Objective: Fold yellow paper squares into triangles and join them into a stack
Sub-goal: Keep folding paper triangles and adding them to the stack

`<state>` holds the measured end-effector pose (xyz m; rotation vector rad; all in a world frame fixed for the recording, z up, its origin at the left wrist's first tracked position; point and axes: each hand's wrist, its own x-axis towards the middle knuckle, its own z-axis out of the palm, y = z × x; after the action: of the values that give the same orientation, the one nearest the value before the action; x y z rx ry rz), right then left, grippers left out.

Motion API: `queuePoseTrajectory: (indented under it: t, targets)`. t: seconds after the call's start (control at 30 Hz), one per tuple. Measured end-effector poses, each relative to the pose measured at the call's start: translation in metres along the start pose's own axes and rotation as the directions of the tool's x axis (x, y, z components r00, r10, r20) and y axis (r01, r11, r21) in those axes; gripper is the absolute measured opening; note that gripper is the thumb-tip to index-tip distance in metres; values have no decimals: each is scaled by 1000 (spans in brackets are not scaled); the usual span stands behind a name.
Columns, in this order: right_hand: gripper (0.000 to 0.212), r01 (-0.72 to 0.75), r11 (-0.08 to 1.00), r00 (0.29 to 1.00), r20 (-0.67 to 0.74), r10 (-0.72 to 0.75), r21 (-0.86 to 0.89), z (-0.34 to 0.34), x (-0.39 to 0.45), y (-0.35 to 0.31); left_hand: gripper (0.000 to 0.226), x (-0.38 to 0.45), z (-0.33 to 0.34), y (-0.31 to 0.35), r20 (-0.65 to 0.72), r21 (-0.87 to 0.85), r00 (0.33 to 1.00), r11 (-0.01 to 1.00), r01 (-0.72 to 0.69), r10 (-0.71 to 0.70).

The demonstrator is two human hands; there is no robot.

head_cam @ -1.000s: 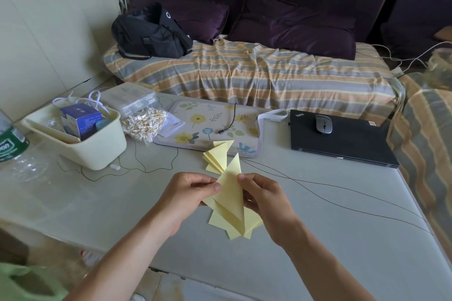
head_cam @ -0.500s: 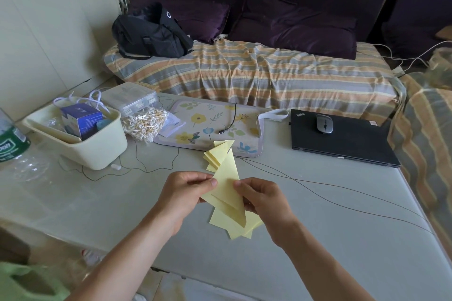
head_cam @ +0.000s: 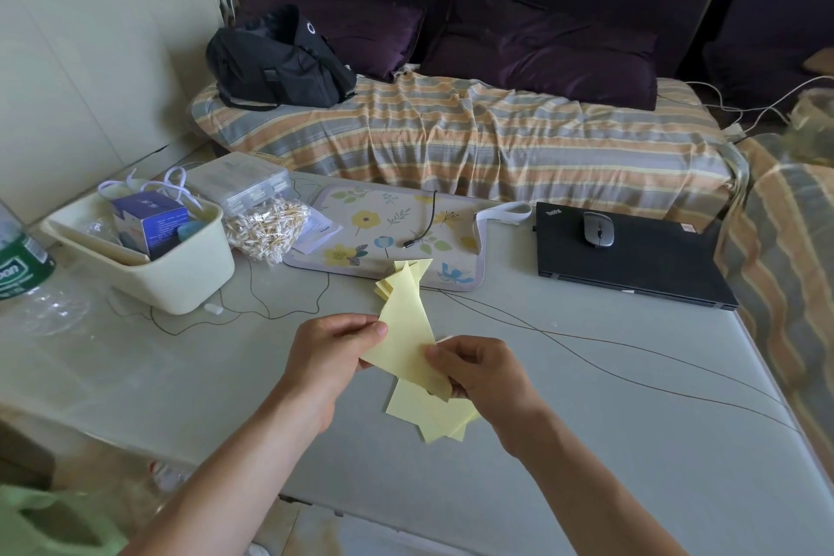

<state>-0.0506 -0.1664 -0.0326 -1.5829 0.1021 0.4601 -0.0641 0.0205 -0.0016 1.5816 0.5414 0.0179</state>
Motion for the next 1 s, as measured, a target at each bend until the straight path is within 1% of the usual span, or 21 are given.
queuePoseTrajectory:
  t: [0.1, 0.23, 0.3, 0.4, 0.53, 0.6, 0.63, 0.7, 0.73, 0.8, 0.83, 0.87, 0.93, 0.97, 1.0]
  targets:
    - [18, 11, 1000, 1000, -17, -11, -12, 0, 0, -1, 6, -1, 1, -1, -7, -5, 1000, 1000, 10, -10]
    - [17, -2, 1000, 999, 40, 2, -22, -1, -1, -2, 6, 0, 0, 1, -41, -45, 999, 999, 8, -10]
    - [16, -8, 999, 999, 41, 9, -33, -1, -2, -2, 8, 1, -1, 1, -57, -65, 998, 998, 18, -22]
    - [16, 1, 1000, 1000, -14, -2, -27, -2, -1, -2, 7, 4, -1, -2, -54, -46, 996, 997, 65, -67]
    - [19, 0, 1000, 994, -110, 1, 10, -4, -1, -2, 5, 6, 0, -3, -40, -47, 984, 984, 169, -171]
    - [17, 12, 999, 987, -163, -17, -32, -4, 1, -1, 4, 7, -1, -4, -8, -11, 975, 975, 222, -223]
    - [15, 26, 996, 982, -182, -42, -90, -5, 1, 0, 7, 7, -2, -6, 8, 38, 973, 972, 231, -232]
    - [13, 44, 962, 978, -187, -97, -269, -4, 1, 1, 12, 8, -3, -12, 0, 208, 980, 959, 194, -198]
    - [13, 50, 935, 979, -168, -116, -352, -3, 0, 1, 20, 9, -2, -15, -24, 300, 986, 939, 166, -167]
    - [12, 73, 888, 985, -106, -135, -454, -1, -2, 2, 42, 6, -1, -15, -115, 435, 989, 890, 137, -96]
    - [12, 86, 869, 988, -72, -139, -487, 0, -2, 3, 49, 4, -2, -15, -132, 496, 990, 862, 110, -50]
    - [11, 97, 852, 990, -40, -137, -514, 1, -3, 4, 50, 2, -2, -14, -116, 569, 993, 820, 65, 2]
    - [10, 121, 823, 991, 21, -132, -554, 2, -4, 5, 41, -1, -1, -11, -26, 697, 999, 717, -11, 40]
    - [11, 136, 811, 990, 45, -134, -569, 2, -4, 5, 32, -4, 0, -9, 23, 746, 999, 665, -38, 31]
    - [11, 151, 797, 988, 64, -141, -585, 3, -4, 5, 21, -7, 1, -8, 61, 767, 998, 639, -53, 9]
